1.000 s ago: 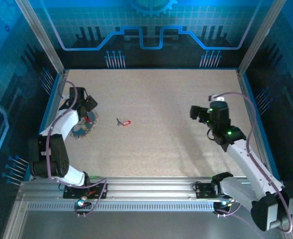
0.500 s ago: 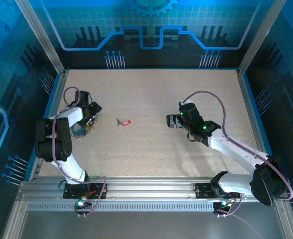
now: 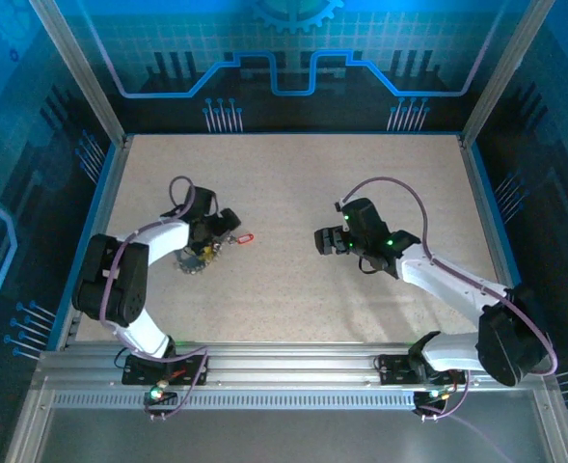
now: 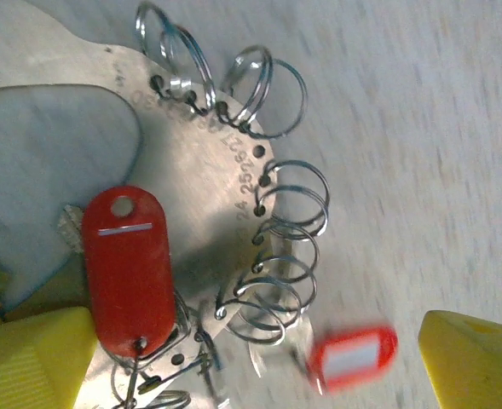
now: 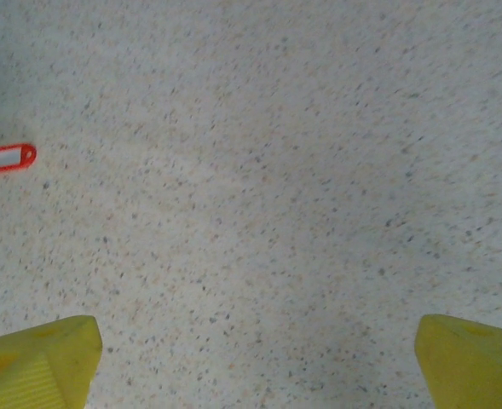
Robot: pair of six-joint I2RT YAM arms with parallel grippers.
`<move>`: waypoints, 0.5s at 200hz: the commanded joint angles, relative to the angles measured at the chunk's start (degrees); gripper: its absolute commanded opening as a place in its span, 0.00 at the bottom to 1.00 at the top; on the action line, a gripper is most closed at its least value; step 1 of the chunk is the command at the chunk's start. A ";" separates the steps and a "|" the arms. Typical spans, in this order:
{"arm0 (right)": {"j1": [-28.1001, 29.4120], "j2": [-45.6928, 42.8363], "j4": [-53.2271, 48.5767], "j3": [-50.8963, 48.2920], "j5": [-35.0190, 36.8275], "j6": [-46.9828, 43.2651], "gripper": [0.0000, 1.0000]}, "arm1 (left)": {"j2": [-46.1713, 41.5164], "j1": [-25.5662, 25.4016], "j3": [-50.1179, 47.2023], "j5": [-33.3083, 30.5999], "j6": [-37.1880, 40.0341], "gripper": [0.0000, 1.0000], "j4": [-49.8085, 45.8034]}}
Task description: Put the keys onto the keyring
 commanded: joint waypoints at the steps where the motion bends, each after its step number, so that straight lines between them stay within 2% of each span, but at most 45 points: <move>1: -1.06 1.38 -0.63 1.37 -6.38 -1.67 0.94 | -3.45 -5.04 -3.11 5.02 -1.21 0.99 -7.12; 34: -2.13 5.11 1.87 2.01 -12.54 -4.88 0.88 | -13.74 -9.48 -11.60 5.65 -5.59 0.99 -8.87; 54: -2.04 8.39 3.86 4.76 -18.33 -7.53 0.82 | -21.30 -9.43 -16.51 6.02 -7.12 0.99 -12.32; 81: 0.33 15.64 3.49 10.18 -24.45 -14.33 0.67 | -32.90 -9.05 -17.26 0.79 -4.88 0.99 -23.15; 100: 3.51 20.83 2.07 14.61 -27.78 -20.96 0.58 | -38.78 -5.33 -15.37 2.91 -2.34 0.99 -28.00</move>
